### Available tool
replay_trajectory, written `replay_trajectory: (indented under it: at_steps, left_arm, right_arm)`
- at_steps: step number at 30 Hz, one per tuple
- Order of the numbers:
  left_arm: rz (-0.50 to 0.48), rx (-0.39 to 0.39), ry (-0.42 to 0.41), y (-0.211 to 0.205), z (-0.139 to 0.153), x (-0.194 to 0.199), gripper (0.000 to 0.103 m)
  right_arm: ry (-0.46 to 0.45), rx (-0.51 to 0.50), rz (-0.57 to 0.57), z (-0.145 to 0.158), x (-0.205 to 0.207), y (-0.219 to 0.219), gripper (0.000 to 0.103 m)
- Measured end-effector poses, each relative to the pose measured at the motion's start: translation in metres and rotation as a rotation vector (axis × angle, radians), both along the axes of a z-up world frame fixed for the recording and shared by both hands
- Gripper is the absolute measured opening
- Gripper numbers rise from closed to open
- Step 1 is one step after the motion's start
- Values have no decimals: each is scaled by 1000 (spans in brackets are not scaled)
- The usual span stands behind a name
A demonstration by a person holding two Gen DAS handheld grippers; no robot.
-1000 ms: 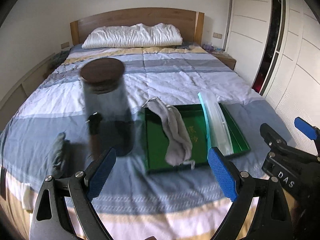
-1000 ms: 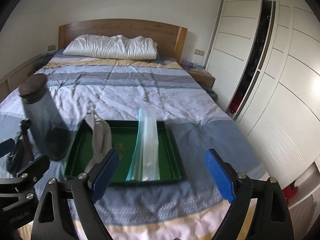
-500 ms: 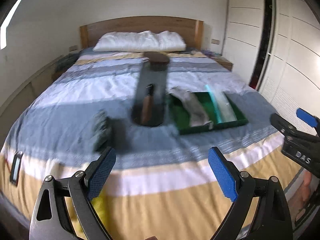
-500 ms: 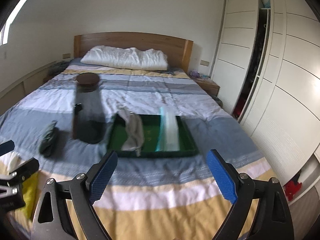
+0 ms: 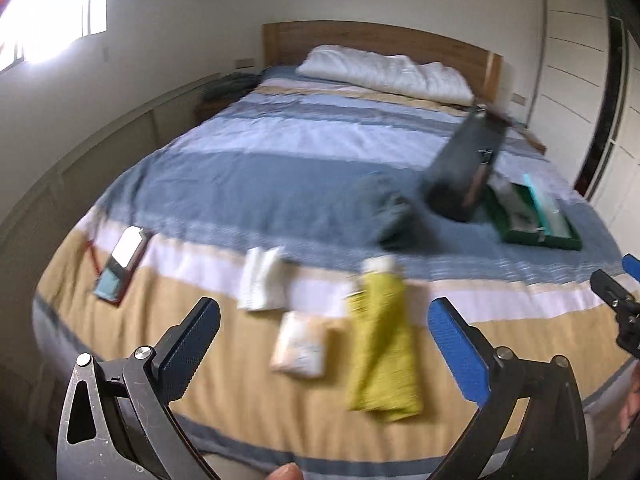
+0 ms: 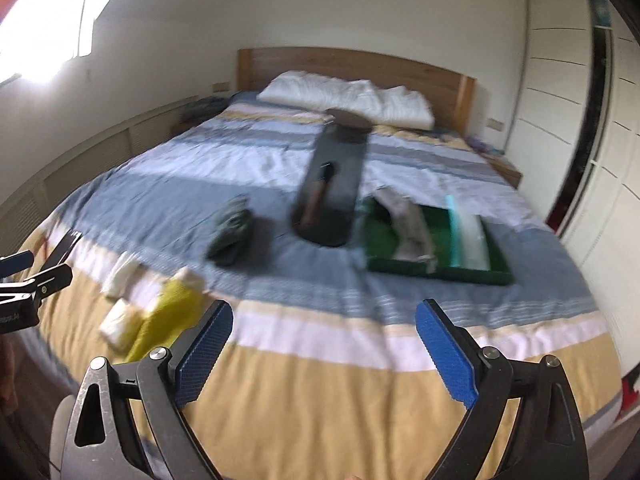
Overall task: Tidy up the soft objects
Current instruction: 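Raise both tools from the tray and move them toward the yellow towel and tissue pack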
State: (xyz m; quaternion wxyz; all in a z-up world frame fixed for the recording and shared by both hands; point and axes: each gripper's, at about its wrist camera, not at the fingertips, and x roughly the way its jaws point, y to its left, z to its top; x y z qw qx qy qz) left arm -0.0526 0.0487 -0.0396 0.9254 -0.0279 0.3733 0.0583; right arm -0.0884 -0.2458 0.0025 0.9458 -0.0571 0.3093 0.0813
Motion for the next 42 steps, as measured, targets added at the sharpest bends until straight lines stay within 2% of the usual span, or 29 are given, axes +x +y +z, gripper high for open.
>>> replay_trajectory:
  at_steps: [4,9,22,32,42]
  left_arm:
    - [21,-28,69,35,-24,-4,102]
    - [5,-65,128,52,-49,1,102]
    - [-79,-57,243,47,-99,33,102]
    - [-94,-49,299,44,-125,53,102]
    - [-108,-23,334,39,-144,65,102]
  right_arm:
    - [31,-16,51,-7,5,28,94]
    - [77,-39,113,-21,16,60,94]
    - [172,-62,164,-66,55,105,94]
    - [229,-73,195,-104,75,132,94]
    - [269,-35,212,-123,90,145,93]
